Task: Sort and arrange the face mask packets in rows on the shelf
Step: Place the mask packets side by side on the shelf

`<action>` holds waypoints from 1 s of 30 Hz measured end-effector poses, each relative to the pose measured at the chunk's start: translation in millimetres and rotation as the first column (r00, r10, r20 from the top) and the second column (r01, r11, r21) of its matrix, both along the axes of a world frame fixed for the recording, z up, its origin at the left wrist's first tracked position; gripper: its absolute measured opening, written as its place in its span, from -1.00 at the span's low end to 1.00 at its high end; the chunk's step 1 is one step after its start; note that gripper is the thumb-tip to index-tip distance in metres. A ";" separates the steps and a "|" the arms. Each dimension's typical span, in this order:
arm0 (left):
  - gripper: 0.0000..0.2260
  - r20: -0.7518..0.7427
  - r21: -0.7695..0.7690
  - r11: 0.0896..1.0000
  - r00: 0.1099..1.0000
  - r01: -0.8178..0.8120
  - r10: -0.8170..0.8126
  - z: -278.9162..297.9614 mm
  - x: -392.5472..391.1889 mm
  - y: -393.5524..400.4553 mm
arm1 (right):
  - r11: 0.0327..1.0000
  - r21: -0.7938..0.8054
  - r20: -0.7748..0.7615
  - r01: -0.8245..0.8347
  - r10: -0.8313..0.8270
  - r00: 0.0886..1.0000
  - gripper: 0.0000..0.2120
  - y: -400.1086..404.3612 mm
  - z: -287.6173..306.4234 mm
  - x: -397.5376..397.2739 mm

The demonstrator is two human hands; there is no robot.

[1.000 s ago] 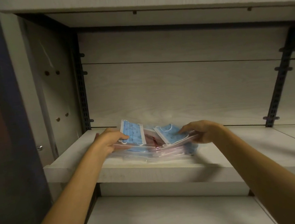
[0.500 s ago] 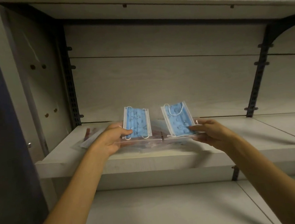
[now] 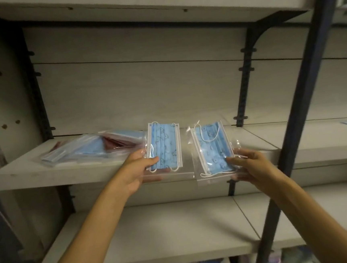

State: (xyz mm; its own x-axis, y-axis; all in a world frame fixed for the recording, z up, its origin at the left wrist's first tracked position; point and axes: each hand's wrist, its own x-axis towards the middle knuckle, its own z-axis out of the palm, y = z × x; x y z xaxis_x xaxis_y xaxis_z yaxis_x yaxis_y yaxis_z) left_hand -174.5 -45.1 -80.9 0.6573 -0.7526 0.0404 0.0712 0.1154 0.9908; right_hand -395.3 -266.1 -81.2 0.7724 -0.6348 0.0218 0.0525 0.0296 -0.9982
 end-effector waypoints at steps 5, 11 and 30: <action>-0.72 0.027 0.012 1.000 1.000 -0.013 0.013 -14.0 -87.5 -47.7 | 0.999 -0.046 0.043 0.000 0.002 0.999 -0.66 -37.4 -8.3 -91.6; -0.72 0.018 0.007 1.000 1.000 0.017 -0.017 -23.4 -176.0 -112.3 | 0.998 0.009 0.048 0.067 -0.067 0.997 -0.76 -92.5 -20.9 -183.6; -0.73 0.220 0.073 0.992 0.969 0.100 -0.114 -9.7 -310.4 -366.3 | 0.930 0.005 0.021 0.369 -0.369 0.929 -0.72 -330.1 -25.3 -309.9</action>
State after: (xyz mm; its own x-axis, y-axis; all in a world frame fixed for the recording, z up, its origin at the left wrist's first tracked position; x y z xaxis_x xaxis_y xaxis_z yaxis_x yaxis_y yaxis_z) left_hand -484.8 -411.5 -90.6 0.5524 -0.8235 0.1293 -0.1440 0.0584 0.9878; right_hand -705.1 -596.3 -106.4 0.4832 -0.8748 0.0347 0.0807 0.0051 -0.9967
